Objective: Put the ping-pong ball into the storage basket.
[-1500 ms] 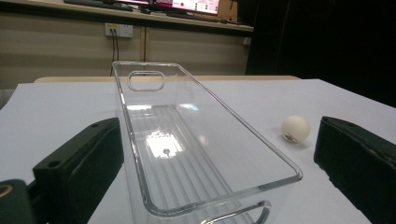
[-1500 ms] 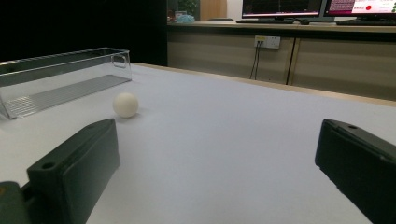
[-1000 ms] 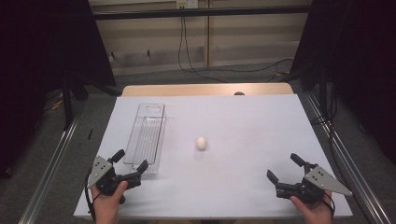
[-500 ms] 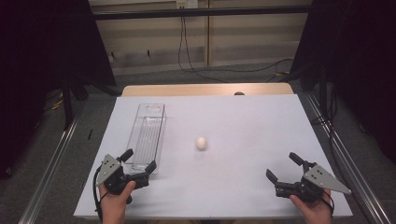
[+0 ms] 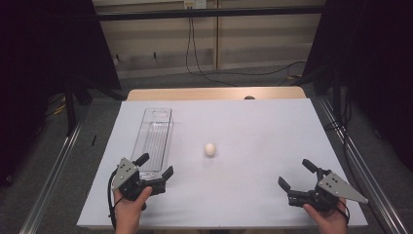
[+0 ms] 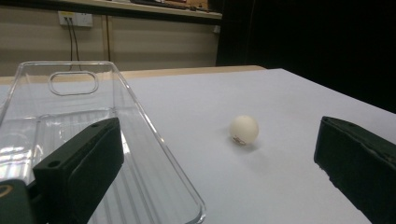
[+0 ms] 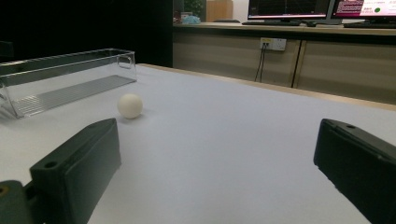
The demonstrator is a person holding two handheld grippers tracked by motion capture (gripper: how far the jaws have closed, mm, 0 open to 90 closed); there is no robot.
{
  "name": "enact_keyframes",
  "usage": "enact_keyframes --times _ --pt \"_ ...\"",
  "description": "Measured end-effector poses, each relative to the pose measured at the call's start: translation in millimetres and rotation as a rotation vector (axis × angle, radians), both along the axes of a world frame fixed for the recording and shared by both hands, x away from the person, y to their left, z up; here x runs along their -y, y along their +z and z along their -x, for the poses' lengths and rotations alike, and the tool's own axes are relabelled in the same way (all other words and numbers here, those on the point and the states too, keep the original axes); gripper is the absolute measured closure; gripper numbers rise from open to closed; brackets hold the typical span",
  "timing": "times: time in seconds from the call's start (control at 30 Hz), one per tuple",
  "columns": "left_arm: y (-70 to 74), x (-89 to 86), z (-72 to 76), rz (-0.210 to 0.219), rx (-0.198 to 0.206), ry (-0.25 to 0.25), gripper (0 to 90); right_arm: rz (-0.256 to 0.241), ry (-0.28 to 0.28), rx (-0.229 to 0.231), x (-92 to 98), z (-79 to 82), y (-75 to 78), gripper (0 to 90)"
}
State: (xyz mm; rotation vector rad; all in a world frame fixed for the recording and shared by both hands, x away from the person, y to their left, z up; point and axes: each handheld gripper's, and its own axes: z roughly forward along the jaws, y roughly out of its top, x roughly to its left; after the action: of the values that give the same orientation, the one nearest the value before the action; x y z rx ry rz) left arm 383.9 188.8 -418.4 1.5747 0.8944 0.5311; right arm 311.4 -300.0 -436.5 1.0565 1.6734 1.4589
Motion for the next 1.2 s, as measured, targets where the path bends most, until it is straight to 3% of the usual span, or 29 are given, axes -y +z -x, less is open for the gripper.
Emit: enact_keyframes --times 1.2 --pt "6.7 48.0 -10.6 -0.011 -0.023 -0.072 1.5 -0.002 0.02 0.013 -1.9 1.3 2.4 0.7"
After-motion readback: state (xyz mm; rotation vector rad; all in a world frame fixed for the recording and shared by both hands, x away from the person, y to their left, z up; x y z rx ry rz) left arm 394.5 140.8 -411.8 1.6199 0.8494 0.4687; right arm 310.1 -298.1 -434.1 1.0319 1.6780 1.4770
